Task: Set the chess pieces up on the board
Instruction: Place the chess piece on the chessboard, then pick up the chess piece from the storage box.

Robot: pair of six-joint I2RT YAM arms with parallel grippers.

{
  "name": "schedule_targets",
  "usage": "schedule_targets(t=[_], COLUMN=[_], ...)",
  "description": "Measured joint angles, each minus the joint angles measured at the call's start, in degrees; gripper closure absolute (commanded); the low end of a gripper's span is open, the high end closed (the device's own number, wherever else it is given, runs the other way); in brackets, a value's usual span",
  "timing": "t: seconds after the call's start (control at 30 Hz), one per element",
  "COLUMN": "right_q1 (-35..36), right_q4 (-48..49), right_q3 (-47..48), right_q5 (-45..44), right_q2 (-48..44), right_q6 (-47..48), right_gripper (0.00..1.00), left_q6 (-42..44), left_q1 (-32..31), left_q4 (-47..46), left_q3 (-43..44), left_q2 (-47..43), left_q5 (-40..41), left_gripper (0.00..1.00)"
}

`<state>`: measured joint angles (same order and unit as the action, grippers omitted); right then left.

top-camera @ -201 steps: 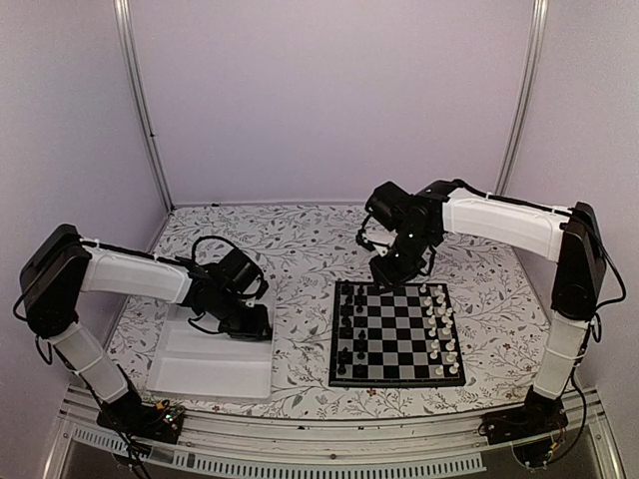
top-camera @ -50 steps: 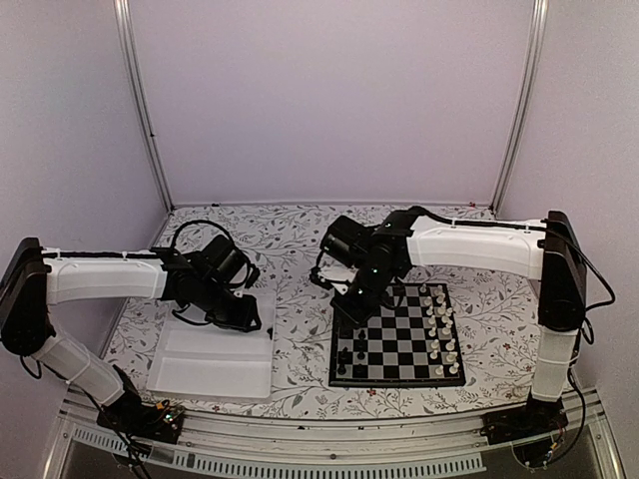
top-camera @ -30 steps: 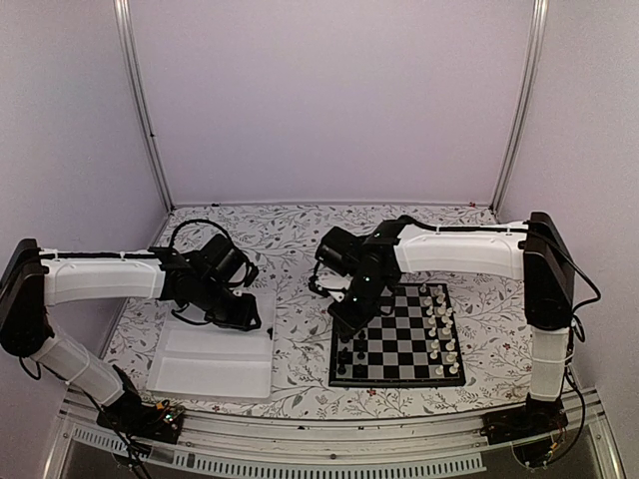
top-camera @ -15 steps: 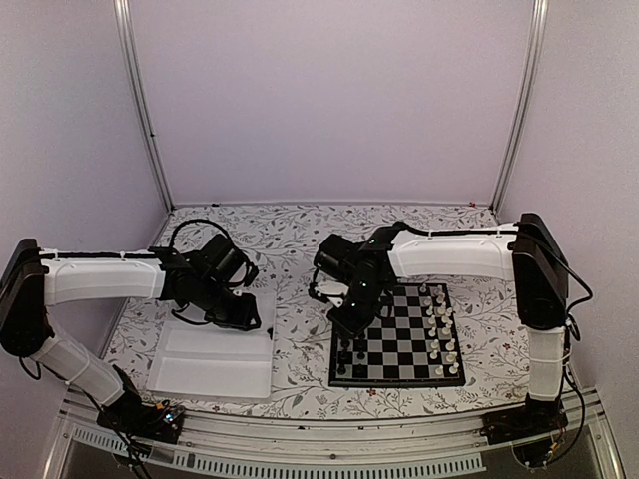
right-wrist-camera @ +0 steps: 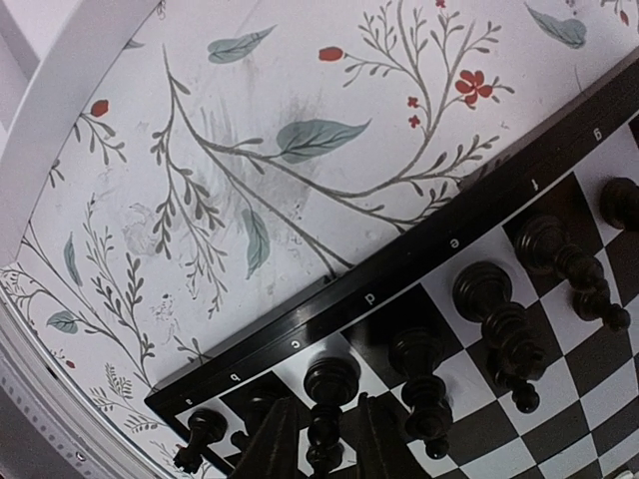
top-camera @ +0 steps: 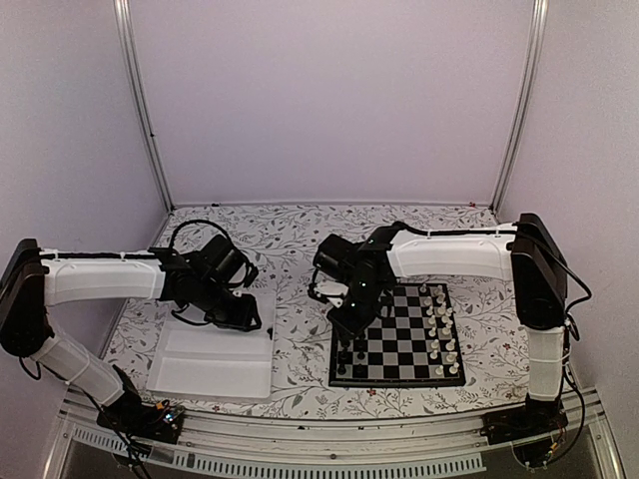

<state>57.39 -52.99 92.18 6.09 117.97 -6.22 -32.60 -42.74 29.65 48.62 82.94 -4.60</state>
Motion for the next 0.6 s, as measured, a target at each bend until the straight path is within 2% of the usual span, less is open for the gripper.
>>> schedule_targets(t=[0.27,0.6], right_q1=[0.00,-0.02], right_q4=[-3.06,-5.86], right_q3=[6.12,8.63], right_q5=[-1.03,-1.20], right_q2=[-0.22,-3.65], right_q6=[-0.02,-1.01], right_gripper=[0.72,0.67], left_q6=[0.00,0.11], left_q1=[0.00,0.02], left_q4=[-1.31,-0.59], left_q3=[-0.79,1.27], left_q2=[1.49,3.61], left_q5=[-1.16,0.48], left_gripper=[0.68,0.68])
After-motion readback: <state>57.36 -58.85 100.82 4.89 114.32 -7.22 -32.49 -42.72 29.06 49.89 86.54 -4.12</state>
